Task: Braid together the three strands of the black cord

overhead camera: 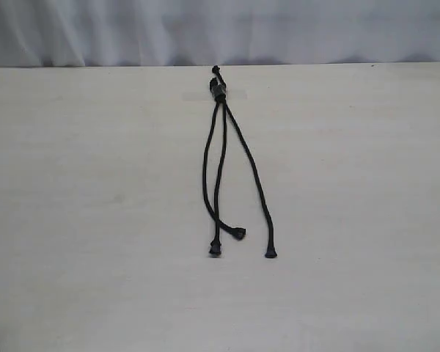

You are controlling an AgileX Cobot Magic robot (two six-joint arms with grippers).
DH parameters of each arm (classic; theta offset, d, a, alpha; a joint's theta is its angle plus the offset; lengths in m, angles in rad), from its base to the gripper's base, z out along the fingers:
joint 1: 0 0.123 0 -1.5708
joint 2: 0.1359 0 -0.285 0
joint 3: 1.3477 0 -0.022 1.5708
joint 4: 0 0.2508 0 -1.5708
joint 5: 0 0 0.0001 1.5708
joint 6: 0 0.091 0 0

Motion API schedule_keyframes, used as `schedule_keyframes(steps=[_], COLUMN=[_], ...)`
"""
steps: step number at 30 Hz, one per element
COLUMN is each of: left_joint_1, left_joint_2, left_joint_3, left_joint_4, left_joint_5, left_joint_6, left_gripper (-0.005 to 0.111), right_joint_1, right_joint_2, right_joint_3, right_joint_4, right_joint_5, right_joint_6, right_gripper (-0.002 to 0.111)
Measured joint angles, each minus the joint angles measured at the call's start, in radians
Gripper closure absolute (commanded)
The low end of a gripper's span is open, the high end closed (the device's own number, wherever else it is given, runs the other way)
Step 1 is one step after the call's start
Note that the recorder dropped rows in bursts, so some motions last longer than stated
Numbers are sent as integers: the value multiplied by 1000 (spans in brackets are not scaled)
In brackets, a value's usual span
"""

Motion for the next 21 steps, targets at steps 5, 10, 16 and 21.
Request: schedule_keyframes(steps=[5,10,16,21], left_joint_1=[0,0,0,0], left_joint_2=[0,0,0,0], left_joint_3=[0,0,0,1], left_joint_4=[0,0,25,112], left_joint_5=[0,0,0,-12], left_joint_6=[0,0,0,0], left_gripper=[107,107,107,107], right_joint_1=[0,0,0,0], right_joint_2=[0,0,0,0], right_joint_3=[0,0,0,0], right_joint_4=[0,0,0,0], right_joint_5=[0,0,0,-86], right_joint_6=[0,0,0,0], right_gripper=[104,104,104,104])
